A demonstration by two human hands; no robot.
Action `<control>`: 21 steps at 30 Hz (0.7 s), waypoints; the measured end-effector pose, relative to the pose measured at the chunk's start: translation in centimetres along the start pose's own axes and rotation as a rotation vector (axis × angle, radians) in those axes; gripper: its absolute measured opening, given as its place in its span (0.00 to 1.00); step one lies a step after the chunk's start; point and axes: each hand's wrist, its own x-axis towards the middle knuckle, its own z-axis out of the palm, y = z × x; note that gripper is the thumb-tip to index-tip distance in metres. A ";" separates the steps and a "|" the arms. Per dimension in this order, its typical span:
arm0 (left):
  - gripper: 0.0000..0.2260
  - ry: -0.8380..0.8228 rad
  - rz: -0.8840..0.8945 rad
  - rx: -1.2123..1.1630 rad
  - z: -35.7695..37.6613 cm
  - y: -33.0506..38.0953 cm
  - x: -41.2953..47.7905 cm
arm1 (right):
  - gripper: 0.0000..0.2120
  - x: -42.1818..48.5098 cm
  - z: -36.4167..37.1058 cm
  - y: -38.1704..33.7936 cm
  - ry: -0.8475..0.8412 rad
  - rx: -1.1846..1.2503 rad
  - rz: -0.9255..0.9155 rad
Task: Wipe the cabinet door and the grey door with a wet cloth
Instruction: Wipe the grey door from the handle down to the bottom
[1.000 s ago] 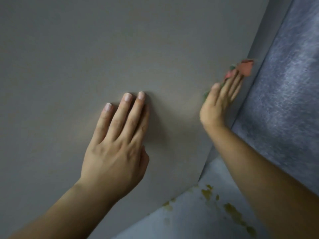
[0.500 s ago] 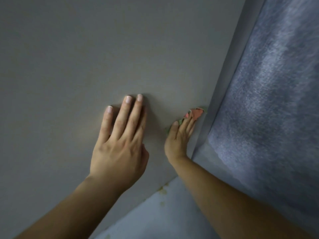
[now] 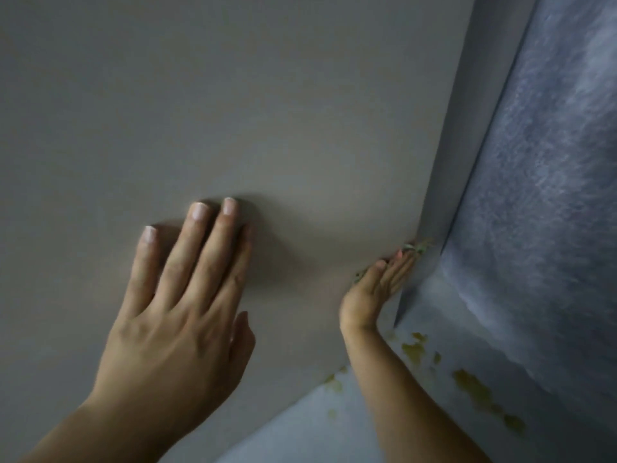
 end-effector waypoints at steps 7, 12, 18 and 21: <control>0.38 0.035 0.037 -0.024 2.9 0.6 -1.2 | 0.31 1.0 1.4 -9.4 0.101 0.020 -0.397; 0.33 0.012 0.057 -0.195 4.3 1.3 -1.7 | 0.30 0.5 0.8 -1.2 0.057 -0.066 -0.418; 0.34 -0.035 0.150 -0.168 6.9 3.3 -3.5 | 0.25 -1.9 -0.5 10.5 0.074 0.139 0.344; 0.33 -0.069 0.148 -0.209 8.0 3.3 -3.6 | 0.32 -0.8 -0.5 7.9 0.033 0.111 0.205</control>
